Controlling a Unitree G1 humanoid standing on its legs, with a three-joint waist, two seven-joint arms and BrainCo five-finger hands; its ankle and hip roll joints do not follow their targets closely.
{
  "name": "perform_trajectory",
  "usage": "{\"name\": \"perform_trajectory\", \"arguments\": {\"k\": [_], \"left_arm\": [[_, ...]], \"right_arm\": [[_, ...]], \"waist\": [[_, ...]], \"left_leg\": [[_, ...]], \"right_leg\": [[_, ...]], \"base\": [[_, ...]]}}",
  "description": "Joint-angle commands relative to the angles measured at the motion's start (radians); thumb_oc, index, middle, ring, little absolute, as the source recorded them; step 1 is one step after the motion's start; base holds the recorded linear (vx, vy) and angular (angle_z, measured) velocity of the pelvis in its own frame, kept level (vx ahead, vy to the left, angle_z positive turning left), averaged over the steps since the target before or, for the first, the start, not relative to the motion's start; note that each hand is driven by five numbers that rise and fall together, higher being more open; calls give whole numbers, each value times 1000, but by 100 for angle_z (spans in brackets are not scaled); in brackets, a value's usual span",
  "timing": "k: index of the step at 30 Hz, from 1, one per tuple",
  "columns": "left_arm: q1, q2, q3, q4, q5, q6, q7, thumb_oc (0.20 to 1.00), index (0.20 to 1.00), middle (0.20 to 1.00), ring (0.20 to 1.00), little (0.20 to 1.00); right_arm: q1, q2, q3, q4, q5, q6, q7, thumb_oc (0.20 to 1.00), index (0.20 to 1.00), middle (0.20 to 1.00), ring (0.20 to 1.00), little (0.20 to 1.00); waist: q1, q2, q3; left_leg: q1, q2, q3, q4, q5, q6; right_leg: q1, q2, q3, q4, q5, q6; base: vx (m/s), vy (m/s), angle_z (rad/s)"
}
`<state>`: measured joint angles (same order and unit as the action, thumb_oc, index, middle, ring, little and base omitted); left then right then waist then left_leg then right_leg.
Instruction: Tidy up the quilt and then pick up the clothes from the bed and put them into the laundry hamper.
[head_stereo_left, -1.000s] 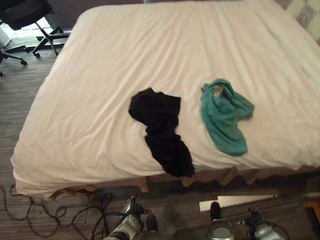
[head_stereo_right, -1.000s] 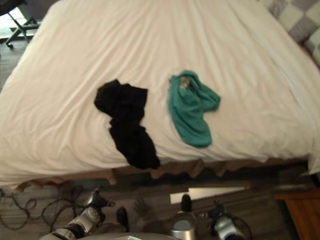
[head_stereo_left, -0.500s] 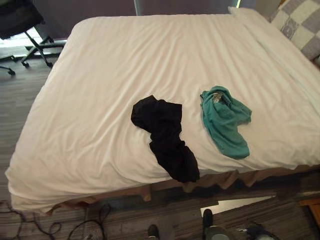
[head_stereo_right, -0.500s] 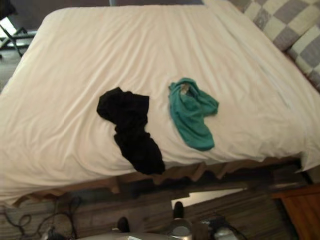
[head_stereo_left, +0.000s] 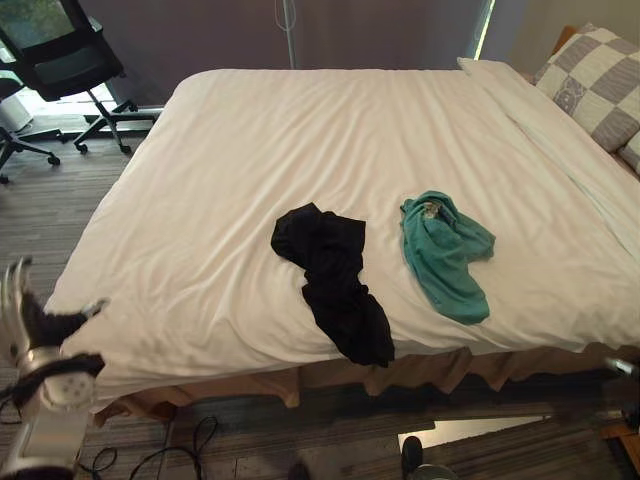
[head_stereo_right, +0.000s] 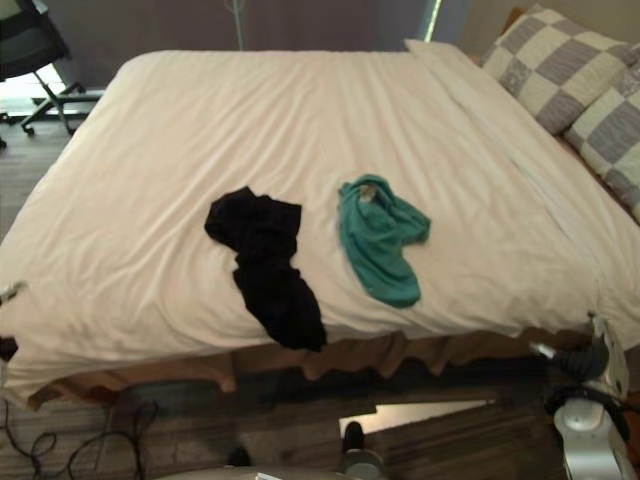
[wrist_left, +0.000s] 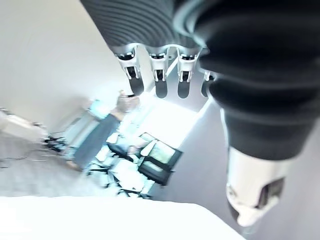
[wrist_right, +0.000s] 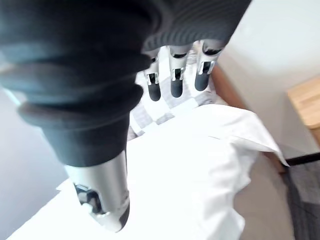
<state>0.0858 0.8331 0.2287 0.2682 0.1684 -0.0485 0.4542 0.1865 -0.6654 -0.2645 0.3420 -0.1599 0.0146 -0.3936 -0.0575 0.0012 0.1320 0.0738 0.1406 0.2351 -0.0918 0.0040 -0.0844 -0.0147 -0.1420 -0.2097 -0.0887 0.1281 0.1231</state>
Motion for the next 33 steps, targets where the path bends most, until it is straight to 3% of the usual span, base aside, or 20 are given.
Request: {"name": "perform_trajectory", "arguments": {"k": [1, 4, 6, 7, 11, 15, 20, 25, 27, 30, 33], "left_arm": [[-229, -12, -120, 93, 30, -37, -34, 1000, 1000, 1000, 1000, 1000], [-387, -23, -276, 117, 93, -19, -59, 1000, 1000, 1000, 1000, 1000], [-437, -30, -321, 129, 115, -14, -65, 1000, 1000, 1000, 1000, 1000], [-531, -41, -414, 156, 180, 4, -81, 1000, 1000, 1000, 1000, 1000], [-647, -67, -517, 220, 248, 28, -95, 1000, 1000, 1000, 1000, 1000], [-851, -138, -664, 471, 353, 94, -122, 1000, 1000, 1000, 1000, 1000], [-928, -253, -680, 850, 386, 178, -133, 1000, 1000, 1000, 1000, 1000], [-863, -283, -617, 963, 384, 201, -182, 1000, 1000, 1000, 1000, 1000], [-798, -307, -583, 973, 370, 203, -187, 200, 200, 200, 200, 200], [-666, -344, -553, 932, 339, 185, -190, 200, 200, 200, 200, 200], [-446, -385, -520, 791, 203, 130, -181, 200, 200, 200, 200, 200]], "right_arm": [[-197, -86, 61, -63, -59, -40, -13, 1000, 1000, 1000, 1000, 1000], [-284, -88, 134, -131, -64, -56, 3, 1000, 1000, 1000, 1000, 1000], [-302, -84, 148, -146, -67, -58, 6, 1000, 1000, 1000, 1000, 1000], [-329, -74, 183, -182, -78, -64, 10, 1000, 1000, 1000, 1000, 1000], [-347, -49, 198, -230, -73, -73, 8, 1000, 1000, 1000, 1000, 1000], [-354, -30, 244, -270, -65, -89, 17, 1000, 1000, 1000, 1000, 1000], [-330, -19, 240, -281, -65, -96, 3, 1000, 1000, 1000, 1000, 1000], [-313, -23, 227, -291, -72, -83, 5, 1000, 1000, 1000, 1000, 1000], [-319, -28, 227, -300, -91, -69, 7, 1000, 1000, 1000, 1000, 1000], [-385, -60, 238, -285, -142, -32, -6, 1000, 1000, 1000, 1000, 1000], [-592, -138, 346, -163, -194, 28, -9, 1000, 1000, 1000, 1000, 1000]], "waist": [[-37, 17, 41], [-58, 27, 67], [-61, 27, 71], [-80, 31, 83], [-101, 29, 106], [-143, 6, 160], [-155, -18, 199], [-149, -31, 210], [-137, -34, 213], [-105, -32, 213], [-36, -29, 231]], "left_leg": [[10, 18, -17, 5, -30, -47], [-1, 14, 1, 5, -27, -42], [-11, 12, 9, 5, -21, -40], [-19, 13, 21, 5, -18, -38], [-34, 12, 40, 6, -15, -35], [-91, 10, 74, 35, -11, -32], [-128, 14, 85, 70, -15, -31], [-143, 21, 81, 86, -17, -33], [-142, 24, 76, 92, -23, -33], [-146, 23, 64, 94, -25, -31], [-167, 18, 38, 94, -17, -31]], "right_leg": [[48, -85, 10, 17, -115, 92], [6, -87, 36, 30, -109, 93], [-11, -86, 45, 34, -104, 92], [-31, -87, 58, 40, -102, 93], [-71, -85, 82, 49, -94, 97], [-161, -82, 123, 65, -71, 107], [-196, -89, 129, 81, -66, 105], [-203, -94, 128, 86, -62, 102], [-196, -94, 120, 90, -66, 99], [-190, -95, 106, 93, -68, 93], [-190, -99, 86, 95, -65, 83]], "base": [[-53, 21, 1], [-87, 35, -12], [-62, 29, -29], [-52, 34, -25], [-63, 38, -22], [-128, 28, -38], [-61, 9, -21], [-7, -2, 0], [6, -2, 4], [4, -3, 1], [-26, -23, 2]]}}
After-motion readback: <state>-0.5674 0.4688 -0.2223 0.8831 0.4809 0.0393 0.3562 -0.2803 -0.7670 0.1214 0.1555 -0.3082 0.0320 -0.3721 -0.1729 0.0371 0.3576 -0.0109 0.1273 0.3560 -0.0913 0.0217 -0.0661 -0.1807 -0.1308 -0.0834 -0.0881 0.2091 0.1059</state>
